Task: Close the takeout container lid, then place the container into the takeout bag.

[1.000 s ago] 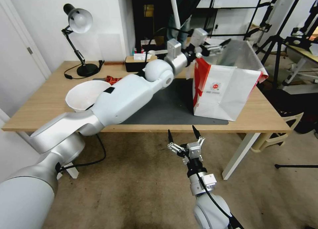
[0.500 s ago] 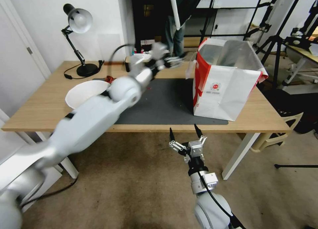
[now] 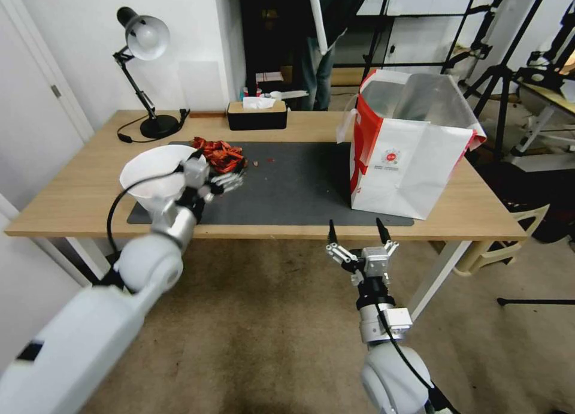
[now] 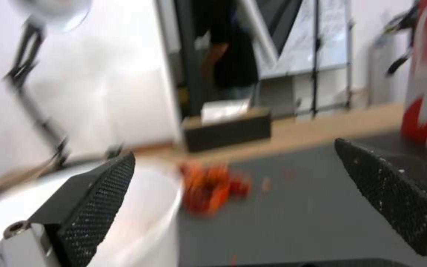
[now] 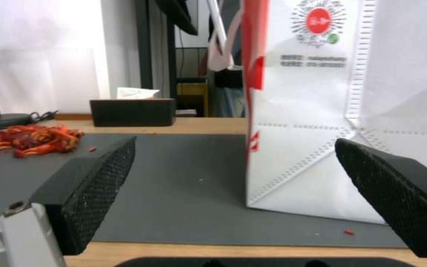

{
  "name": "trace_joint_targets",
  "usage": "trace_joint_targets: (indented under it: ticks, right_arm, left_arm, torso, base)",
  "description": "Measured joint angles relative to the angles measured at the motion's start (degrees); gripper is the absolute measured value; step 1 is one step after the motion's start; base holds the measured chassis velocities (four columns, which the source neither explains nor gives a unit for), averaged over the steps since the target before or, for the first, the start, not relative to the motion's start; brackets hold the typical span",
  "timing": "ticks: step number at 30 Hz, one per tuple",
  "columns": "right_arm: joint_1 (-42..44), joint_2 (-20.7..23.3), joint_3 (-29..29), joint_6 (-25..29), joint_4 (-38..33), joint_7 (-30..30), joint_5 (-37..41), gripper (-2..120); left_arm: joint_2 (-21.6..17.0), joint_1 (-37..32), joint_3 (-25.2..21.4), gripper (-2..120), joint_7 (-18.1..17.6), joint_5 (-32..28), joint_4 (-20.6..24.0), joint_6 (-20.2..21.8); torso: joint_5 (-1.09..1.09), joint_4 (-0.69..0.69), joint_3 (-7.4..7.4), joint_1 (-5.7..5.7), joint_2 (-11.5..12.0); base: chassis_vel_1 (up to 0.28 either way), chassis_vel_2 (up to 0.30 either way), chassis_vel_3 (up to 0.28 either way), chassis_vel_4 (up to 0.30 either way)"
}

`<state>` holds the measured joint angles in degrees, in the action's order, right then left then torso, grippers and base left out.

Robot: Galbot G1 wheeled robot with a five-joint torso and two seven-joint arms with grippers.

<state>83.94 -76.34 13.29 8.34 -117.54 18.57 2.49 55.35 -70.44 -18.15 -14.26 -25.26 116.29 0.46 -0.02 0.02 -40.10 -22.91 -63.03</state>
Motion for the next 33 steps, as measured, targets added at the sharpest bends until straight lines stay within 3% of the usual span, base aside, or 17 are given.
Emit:
trace_joint_targets:
  ticks: [1, 4, 8, 9, 12, 17, 23, 33]
  right_arm:
    - [0.00, 0.00, 0.00, 0.00, 0.00, 0.00, 0.00, 100]
    - [0.29, 0.34, 1.18, 0.93, -0.01, -0.91, 1.71, 100]
    - [1.01, 0.39, 2.24, 1.34, -0.10, -1.46, 2.76, 100]
    - [1.01, 0.39, 2.24, 1.34, -0.10, -1.46, 2.76, 100]
    - [1.54, 0.32, 2.71, 1.52, -0.12, -1.86, 3.49, 100]
    - [2.04, -0.15, 2.95, 1.67, 0.00, -2.10, 4.00, 100]
    - [3.15, -0.20, 3.00, 1.79, 0.29, -2.33, 4.16, 100]
    - [3.29, -0.18, 2.98, 1.75, 0.36, -2.37, 4.18, 100]
  left_arm:
    - [0.00, 0.00, 0.00, 100, 0.00, 0.00, 0.00, 0.00]
    - [4.13, -9.89, -4.37, 100, -1.31, 5.08, 2.89, -2.64]
    - [8.35, -16.61, -7.11, 100, -1.75, 7.93, 5.48, -4.95]
    - [8.35, -16.61, -7.11, 100, -1.75, 7.93, 5.48, -4.95]
    - [13.34, -20.69, -7.22, 100, -1.79, 10.70, 7.52, -5.13]
    - [16.52, -22.47, -6.35, 100, -1.69, 12.66, 6.21, -6.32]
    - [17.98, -21.66, -5.79, 100, -0.06, 12.73, 3.13, -7.24]
    - [17.92, -21.21, -5.57, 100, 0.19, 12.47, 2.76, -7.26]
  torso:
    - [0.00, 0.00, 0.00, 0.00, 0.00]
    - [0.03, 0.00, 0.01, 0.01, 0.00]
    - [0.05, -0.01, 0.00, 0.00, 0.00]
    - [0.05, -0.01, 0.00, 0.00, 0.00]
    - [0.04, -0.02, 0.01, 0.01, 0.00]
    - [0.01, -0.01, 0.00, -0.01, 0.01]
    - [0.02, -0.03, -0.01, -0.01, 0.01]
    - [0.02, -0.02, -0.01, 0.00, 0.01]
  base:
    - [0.000, 0.000, 0.000, 0.000]
    - [0.000, 0.000, 0.000, 0.000]
    - [0.000, 0.000, 0.000, 0.000]
    - [0.000, 0.000, 0.000, 0.000]
    - [0.000, 0.000, 0.000, 0.000]
    - [0.000, 0.000, 0.000, 0.000]
    - [0.000, 0.000, 0.000, 0.000]
    - [0.000, 0.000, 0.000, 0.000]
